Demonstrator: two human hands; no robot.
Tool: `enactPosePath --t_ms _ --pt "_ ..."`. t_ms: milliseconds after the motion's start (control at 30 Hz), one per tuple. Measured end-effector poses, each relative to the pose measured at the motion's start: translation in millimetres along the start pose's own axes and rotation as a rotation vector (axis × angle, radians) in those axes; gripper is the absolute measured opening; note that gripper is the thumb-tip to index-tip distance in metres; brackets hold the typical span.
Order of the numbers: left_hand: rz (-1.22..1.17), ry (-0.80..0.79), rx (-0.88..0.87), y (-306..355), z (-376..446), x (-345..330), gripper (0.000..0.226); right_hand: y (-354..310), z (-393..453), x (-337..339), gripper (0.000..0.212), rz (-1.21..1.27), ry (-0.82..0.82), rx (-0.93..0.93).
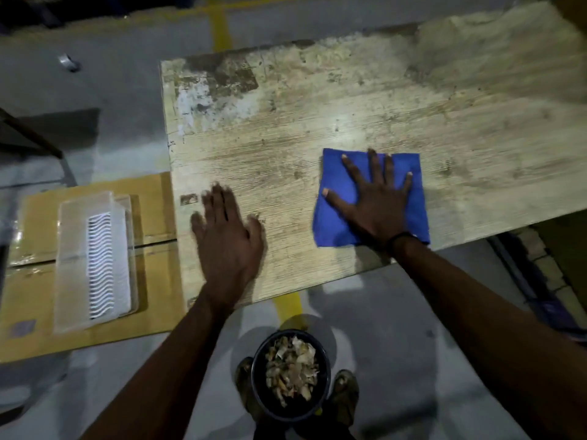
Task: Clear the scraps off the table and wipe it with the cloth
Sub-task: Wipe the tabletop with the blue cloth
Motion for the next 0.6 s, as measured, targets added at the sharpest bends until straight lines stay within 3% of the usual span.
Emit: enactPosePath --t_ms 100,233,400,500,600 --pt "-0.006 -0.033 -0.042 37.8 14.8 -12.2 0.080 -29.9 -17.6 -8.2 0.087 -0.052 0.026 0.145" --pt "-0.020 -0.020 -0.014 54.0 40.1 -14.2 0.080 0.4 -54.5 -10.3 0.087 -0.081 -0.025 0.261" --pt "-0.038 0.024 0.011 60.3 33.8 -10.0 0.075 68.7 -5.4 12.5 0.084 -0.014 -0.027 0.064" --pt "-0.055 0.039 0.026 61.7 36.8 -6.7 0.076 51.8 23.2 13.4 0.084 0.022 0.013 0.001" --pt "-0.021 0.047 0.022 61.4 38.3 -7.2 0.075 6.0 19.3 0.6 0.086 -0.009 0.032 0.116"
Point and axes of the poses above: each hand's wrist, its own z-axis towards the middle knuckle, its own x-axis out of the back of the hand, y = z × x, the point moved 7 cm from there along z, towards the middle knuckle, and after that the axes turned 8 degrees about -y, right-handed, at the moved point
